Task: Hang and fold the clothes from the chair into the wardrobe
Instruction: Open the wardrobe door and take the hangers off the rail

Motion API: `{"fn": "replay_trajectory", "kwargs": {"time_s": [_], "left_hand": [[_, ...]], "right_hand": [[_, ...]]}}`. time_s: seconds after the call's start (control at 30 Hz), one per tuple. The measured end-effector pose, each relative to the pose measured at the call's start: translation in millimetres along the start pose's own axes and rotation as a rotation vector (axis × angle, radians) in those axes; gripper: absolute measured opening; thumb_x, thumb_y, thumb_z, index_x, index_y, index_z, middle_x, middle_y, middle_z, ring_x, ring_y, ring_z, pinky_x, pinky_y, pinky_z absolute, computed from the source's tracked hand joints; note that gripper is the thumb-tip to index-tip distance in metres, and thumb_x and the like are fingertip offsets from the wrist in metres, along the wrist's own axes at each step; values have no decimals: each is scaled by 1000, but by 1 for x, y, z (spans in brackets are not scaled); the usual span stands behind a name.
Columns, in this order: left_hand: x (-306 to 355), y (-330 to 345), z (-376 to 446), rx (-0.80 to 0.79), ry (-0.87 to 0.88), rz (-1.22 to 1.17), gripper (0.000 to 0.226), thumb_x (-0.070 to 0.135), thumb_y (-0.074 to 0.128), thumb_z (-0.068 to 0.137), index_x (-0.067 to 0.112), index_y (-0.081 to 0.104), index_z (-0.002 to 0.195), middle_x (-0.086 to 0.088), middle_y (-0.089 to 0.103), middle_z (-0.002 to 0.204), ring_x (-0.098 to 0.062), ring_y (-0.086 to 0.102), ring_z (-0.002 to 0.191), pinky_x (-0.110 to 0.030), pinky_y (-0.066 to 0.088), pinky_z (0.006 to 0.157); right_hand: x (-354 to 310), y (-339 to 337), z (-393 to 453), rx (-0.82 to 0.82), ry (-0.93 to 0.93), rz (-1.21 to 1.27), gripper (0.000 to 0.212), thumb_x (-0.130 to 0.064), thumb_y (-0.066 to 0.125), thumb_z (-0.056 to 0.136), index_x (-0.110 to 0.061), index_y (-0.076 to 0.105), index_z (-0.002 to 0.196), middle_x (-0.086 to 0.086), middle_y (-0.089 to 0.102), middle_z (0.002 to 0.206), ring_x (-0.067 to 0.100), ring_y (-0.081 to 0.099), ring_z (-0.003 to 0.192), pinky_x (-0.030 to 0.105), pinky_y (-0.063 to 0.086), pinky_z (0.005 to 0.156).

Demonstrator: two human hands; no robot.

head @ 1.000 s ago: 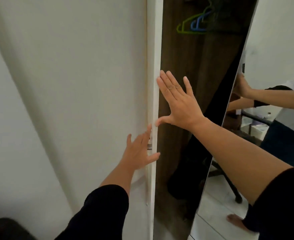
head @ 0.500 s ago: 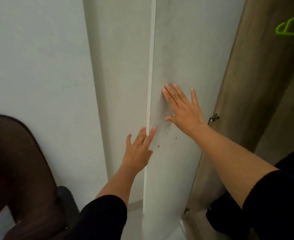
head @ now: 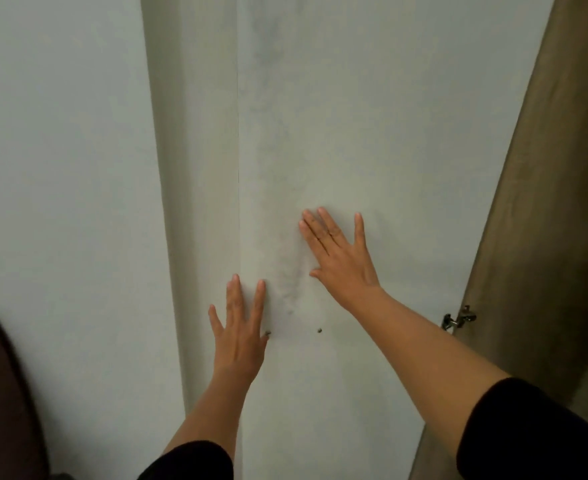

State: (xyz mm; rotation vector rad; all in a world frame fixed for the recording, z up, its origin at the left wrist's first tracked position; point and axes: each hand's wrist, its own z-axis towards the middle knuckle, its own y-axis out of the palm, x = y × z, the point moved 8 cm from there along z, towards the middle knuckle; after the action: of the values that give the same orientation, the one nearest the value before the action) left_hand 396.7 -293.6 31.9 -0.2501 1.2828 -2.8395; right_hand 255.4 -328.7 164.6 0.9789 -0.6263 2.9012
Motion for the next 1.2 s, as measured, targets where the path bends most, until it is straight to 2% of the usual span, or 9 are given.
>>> {"fn": "replay_trajectory", "kwargs": {"time_s": [0.17,0.3,0.43,0.53,0.63,0.8,0.93,1.03,1.2], "left_hand": [[4,20,42,-21,-13,-30,120,30,83,65,22,-1,150,-9,-10,157,-27,2,145,-61,19,107],[13,26,69,-10,47,-31,122,37,81,66,19,-7,149,-3,-18,156,-24,-5,145,-60,17,108],[17,29,73,28,66,-54,109,41,75,70,10,8,150,-13,1,158,-28,3,145,-63,19,104],[18,33,70,34,84,-57,80,54,36,90,8,12,150,-16,7,158,-30,6,145,-69,20,102],[24,32,71,19,65,-81,75,55,5,94,6,9,150,-15,5,158,-29,5,146,-70,15,103],[76,-1,98,108,256,-139,72,45,27,88,14,9,151,-9,4,159,-22,-2,147,-68,12,105],[139,-32,128,138,399,-176,72,43,27,88,12,9,150,-6,12,158,-21,7,146,-67,11,106],[190,-59,150,175,462,-245,72,44,26,89,10,10,150,-6,14,158,-20,7,145,-65,5,108],[278,-116,177,236,541,-355,69,44,26,96,14,-5,149,-3,-3,159,-19,-6,146,-61,-2,111]], "right_hand": [[4,33,13,-76,-3,-14,98,-62,62,74,-15,14,146,-3,22,156,16,18,145,62,-5,106],[1,46,21,-148,-50,-9,87,-58,46,88,-17,-4,145,-4,0,158,17,-11,142,64,-17,101],[7,51,19,-134,1,0,89,-55,58,83,-16,9,147,-4,13,158,18,10,146,63,-8,106],[9,48,15,-75,-3,14,88,-53,66,77,-17,26,146,-4,26,155,16,22,144,62,3,108],[27,36,16,-47,36,-10,81,-52,68,75,-17,39,143,-4,36,151,15,29,141,61,5,108],[86,13,15,-123,162,-91,72,-52,56,84,-16,37,144,-2,35,152,16,28,142,61,11,107],[151,-19,3,-205,278,-143,68,-48,47,92,-14,26,148,0,24,156,19,17,146,64,5,110],[201,-46,-7,-257,315,-128,66,-42,35,98,-13,7,151,1,4,160,20,-3,147,60,-12,107],[287,-98,-31,-250,463,-273,66,-43,36,98,-14,10,151,-1,6,160,19,-2,147,63,-5,110]]}}
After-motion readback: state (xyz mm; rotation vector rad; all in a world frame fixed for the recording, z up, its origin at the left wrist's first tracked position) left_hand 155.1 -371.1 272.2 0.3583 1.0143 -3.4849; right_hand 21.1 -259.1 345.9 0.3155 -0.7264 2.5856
